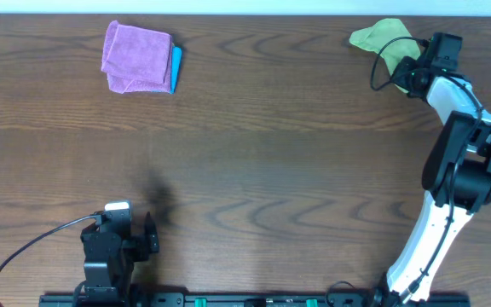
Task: Fold the cloth
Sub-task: 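Close the right gripper on a corner of the green cloth, then lift the green cloth with the right gripper and pull it toward center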
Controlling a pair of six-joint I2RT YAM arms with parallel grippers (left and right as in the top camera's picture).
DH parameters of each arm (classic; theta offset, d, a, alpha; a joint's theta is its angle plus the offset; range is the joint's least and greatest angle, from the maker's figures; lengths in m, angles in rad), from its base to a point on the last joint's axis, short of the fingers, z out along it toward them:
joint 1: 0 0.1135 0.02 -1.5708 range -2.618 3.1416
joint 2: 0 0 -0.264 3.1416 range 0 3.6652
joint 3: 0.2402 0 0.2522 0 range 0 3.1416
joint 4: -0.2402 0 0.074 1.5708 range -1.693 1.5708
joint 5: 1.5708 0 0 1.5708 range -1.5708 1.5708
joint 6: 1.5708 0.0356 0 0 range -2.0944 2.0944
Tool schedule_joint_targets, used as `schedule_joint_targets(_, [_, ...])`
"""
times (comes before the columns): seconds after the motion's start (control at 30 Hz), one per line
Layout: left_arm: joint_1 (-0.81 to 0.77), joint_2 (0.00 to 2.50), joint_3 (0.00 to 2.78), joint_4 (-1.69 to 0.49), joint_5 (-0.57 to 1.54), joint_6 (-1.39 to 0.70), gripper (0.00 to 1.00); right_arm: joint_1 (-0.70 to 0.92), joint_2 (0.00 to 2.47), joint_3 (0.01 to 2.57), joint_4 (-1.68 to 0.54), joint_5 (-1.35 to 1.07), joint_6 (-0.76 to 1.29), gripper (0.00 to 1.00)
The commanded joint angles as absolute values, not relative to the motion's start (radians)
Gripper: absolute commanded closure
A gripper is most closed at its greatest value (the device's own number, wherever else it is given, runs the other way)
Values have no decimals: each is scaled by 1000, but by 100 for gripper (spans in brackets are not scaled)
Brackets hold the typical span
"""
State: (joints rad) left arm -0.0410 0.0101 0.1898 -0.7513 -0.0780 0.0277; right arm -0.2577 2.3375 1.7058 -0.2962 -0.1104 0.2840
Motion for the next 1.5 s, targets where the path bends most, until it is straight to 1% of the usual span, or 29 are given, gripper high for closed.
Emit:
schedule_joint_targets(0.0, [-37, 4, 171, -762, -70, 42, 5, -253, 2248, 1720, -352, -162, 257, 99])
schedule_joint_targets(0.2, [-37, 4, 171, -762, -70, 41, 5, -205, 2075, 1720, -562, -160, 173, 99])
schedule_joint_targets(0.37, [-37, 4, 171, -762, -70, 42, 5, -133, 1917, 1720, -818, -163, 113, 99])
schedule_joint_targets(0.57, [-37, 4, 171, -762, -70, 41, 5, 38, 1733, 1720, -1128, -157, 35, 99])
schedule_joint_targets(0.7, [-37, 4, 171, -762, -70, 41, 5, 149, 1643, 1720, -1240, -137, 36, 99])
schedule_joint_targets(0.97, [-37, 4, 171, -762, -70, 42, 5, 280, 1567, 1720, -1265, -120, 37, 99])
schedule_joint_targets(1.3, [-37, 4, 171, -762, -70, 41, 5, 332, 1575, 1720, -1167, -119, 36, 99])
schedule_joint_targets(1.47, [-37, 4, 171, -762, -70, 42, 5, 334, 1632, 1720, -1109, -104, 36, 99])
